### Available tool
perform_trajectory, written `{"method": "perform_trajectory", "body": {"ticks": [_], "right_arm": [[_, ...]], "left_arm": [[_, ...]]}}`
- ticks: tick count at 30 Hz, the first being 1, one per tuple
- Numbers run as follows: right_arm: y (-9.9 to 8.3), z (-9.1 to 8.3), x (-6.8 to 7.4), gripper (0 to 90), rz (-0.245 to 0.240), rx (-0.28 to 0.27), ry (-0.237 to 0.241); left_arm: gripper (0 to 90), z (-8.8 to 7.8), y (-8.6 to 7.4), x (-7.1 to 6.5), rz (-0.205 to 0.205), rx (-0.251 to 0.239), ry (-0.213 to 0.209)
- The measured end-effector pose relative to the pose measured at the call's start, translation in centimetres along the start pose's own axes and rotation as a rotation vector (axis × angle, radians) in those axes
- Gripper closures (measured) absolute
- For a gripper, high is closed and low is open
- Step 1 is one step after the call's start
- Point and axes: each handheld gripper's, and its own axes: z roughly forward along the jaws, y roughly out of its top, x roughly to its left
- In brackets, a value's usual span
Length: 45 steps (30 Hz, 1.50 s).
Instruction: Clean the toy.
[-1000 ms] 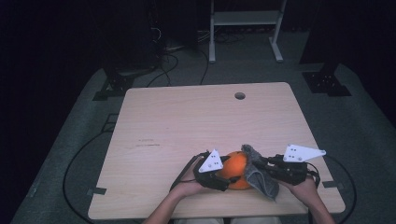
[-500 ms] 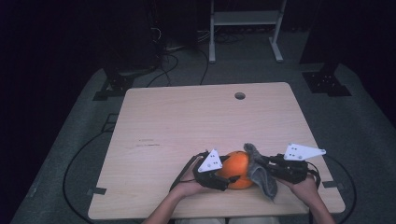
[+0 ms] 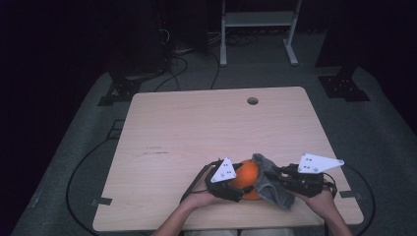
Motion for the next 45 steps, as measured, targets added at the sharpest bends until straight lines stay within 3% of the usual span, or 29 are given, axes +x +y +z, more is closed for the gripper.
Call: {"method": "perform_trajectory", "body": {"ticks": [2, 4, 6, 7, 9, 13, 15, 17, 20, 23, 25, 28, 31, 34, 36, 38, 41, 42, 45], "right_arm": [[-0.1, 0.7, 0.3, 80.7, -0.031, 0.018, -0.006], [-0.7, 0.5, -0.6, 80.7, 0.010, -0.001, -0.027], [-0.9, -0.2, -1.1, 80.8, 0.030, 0.019, -0.089], [-0.8, -0.4, -1.1, 80.8, 0.037, 0.012, -0.092], [-0.2, -0.5, -0.5, 80.8, 0.028, -0.028, -0.055], [0.3, 0.7, 0.2, 80.8, -0.021, -0.007, -0.046], [-0.4, 0.6, -0.4, 80.8, -0.018, 0.023, -0.099], [-0.7, 0.1, -1.0, 80.9, 0.017, 0.032, -0.129], [0.1, -0.2, -0.2, 80.9, 0.010, -0.020, -0.089], [0.8, 0.4, 0.5, 80.9, -0.025, -0.024, -0.074], [0.4, 0.4, -0.2, 80.9, -0.005, -0.017, -0.097], [-0.6, 0.4, -1.1, 80.9, 0.052, 0.014, -0.142], [0.2, 0.5, -0.3, 80.9, 0.040, -0.052, -0.088], [0.3, 1.4, -0.2, 80.9, 0.018, -0.015, -0.085], [-0.7, 1.6, -0.9, 80.8, 0.051, -0.010, -0.071], [-1.3, 1.4, -1.3, 80.8, 0.072, -0.013, -0.057], [-1.4, 1.1, -1.3, 80.8, 0.059, 0.006, -0.082], [-1.5, 1.0, -1.4, 80.8, 0.054, 0.008, -0.090], [-1.9, 0.6, -2.1, 80.8, 0.079, 0.010, -0.119]], "left_arm": [[31.9, -0.3, 0.2, 0.0, -0.013, -0.014, 0.007], [34.4, -0.6, 0.4, 0.2, -0.027, -0.044, 0.006], [35.0, -0.6, 0.8, 0.2, -0.012, -0.040, 0.025], [35.5, -0.6, 0.9, 0.2, -0.004, -0.040, 0.031], [36.1, -0.4, 0.8, 0.0, -0.003, -0.032, 0.038], [36.3, -0.6, 0.8, 0.1, -0.005, -0.038, 0.041], [36.4, -0.8, 0.9, 0.2, -0.015, -0.043, 0.050], [36.5, -0.8, 1.1, 0.1, -0.004, -0.039, 0.060], [36.8, -0.8, 1.3, -0.2, 0.018, -0.034, 0.065], [36.8, -1.4, 1.7, -0.2, 0.036, -0.045, 0.085], [36.8, -1.8, 1.8, 0.1, 0.028, -0.047, 0.100], [36.9, -1.8, 1.8, 0.3, 0.053, -0.011, 0.135], [36.9, -1.3, 1.7, 0.0, 0.053, 0.016, 0.115], [32.4, -0.8, 1.6, -0.4, 0.063, 0.039, 0.086], [24.1, -0.8, 1.4, 0.0, 0.036, 0.036, 0.048], [18.0, -0.8, 1.2, 0.3, 0.042, 0.022, 0.035], [10.4, -0.6, 0.9, 0.7, 0.053, 0.047, 0.031], [9.7, -0.7, 0.8, 0.9, 0.040, 0.044, 0.026], [13.2, -0.6, 0.3, 1.3, 0.023, 0.037, 0.019]]}}
